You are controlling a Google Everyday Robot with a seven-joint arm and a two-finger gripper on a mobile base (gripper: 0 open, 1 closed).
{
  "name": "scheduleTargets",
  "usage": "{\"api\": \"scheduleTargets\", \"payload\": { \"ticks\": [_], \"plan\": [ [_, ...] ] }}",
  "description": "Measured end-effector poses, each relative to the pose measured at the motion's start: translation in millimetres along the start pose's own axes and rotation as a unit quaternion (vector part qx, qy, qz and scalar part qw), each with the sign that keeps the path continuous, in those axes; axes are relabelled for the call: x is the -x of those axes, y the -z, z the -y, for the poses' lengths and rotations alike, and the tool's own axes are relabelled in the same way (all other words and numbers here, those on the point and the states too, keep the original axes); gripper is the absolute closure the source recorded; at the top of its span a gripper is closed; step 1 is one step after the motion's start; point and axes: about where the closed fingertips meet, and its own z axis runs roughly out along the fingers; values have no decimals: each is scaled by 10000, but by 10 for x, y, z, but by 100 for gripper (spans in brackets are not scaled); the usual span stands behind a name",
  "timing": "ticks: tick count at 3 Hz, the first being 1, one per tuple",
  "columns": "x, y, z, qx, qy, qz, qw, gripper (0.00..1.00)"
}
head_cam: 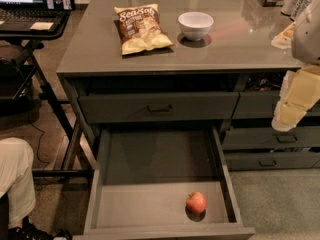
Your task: Pick apple from middle drawer and place on counter
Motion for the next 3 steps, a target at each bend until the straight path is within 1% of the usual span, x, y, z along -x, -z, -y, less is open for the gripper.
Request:
{"api": "scheduleTargets", "payload": {
  "ticks": [1, 2, 3],
  "plan": [
    [15, -7, 2, -48, 18, -3, 10000, 0],
    [0, -234, -21, -75, 20, -11, 10000, 0],
    [-60, -734, -102, 10, -4, 129, 9999, 0]
  ]
}}
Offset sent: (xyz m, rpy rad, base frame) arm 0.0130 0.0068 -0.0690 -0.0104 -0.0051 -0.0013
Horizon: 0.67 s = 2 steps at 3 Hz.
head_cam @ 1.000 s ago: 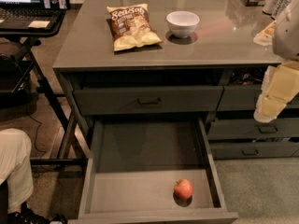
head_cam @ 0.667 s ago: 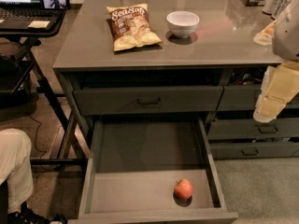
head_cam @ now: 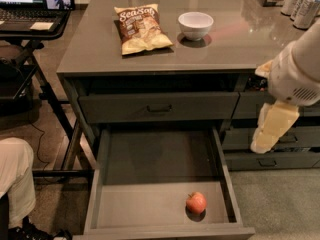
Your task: Pick apple from middle drawer and place on counter
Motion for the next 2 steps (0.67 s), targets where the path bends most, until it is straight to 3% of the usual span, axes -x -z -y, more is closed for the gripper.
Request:
{"api": "scheduleTargets", "payload": {
  "ticks": [1, 2],
  "plan": [
    [-92, -581, -126, 18, 18, 221, 9998, 0],
    [-146, -1184, -292, 93, 56, 639, 9979, 0]
  ]
}}
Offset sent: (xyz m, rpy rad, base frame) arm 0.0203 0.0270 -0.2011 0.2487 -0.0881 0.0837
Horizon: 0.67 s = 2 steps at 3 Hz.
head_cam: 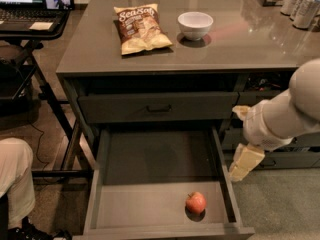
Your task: Pick apple from middle drawer and place on counter
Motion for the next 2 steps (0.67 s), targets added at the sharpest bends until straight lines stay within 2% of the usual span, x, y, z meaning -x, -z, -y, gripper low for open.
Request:
{"api": "scheduleTargets", "payload": {
  "ticks": [1, 2],
  "plan": [
    [34, -673, -89, 35, 120, 551, 9984, 0],
    [58, -1293, -138, -13, 287, 914, 9954, 0]
  ]
}}
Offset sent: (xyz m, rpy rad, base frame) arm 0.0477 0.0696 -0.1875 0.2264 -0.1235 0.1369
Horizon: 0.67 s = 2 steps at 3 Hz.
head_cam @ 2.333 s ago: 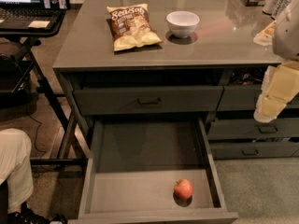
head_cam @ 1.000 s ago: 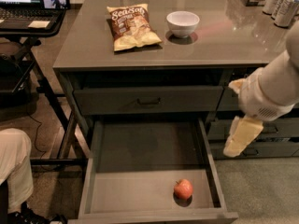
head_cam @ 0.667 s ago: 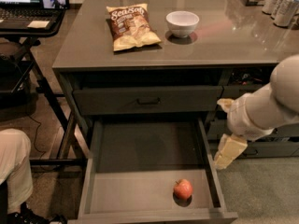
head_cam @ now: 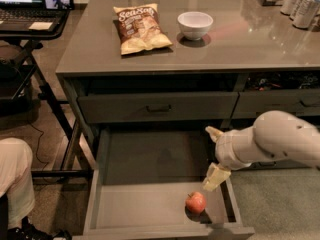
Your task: Pick apple from middle drawer and place on counter
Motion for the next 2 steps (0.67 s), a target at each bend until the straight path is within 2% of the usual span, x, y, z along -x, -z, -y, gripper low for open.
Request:
{"api": "scheduleTargets", "payload": {
  "ticks": [1, 2],
  "plan": [
    [-111, -571, -64, 212, 194, 142, 9995, 0],
    [-307, -1031, -191, 616, 197, 96, 9979, 0]
  ]
}}
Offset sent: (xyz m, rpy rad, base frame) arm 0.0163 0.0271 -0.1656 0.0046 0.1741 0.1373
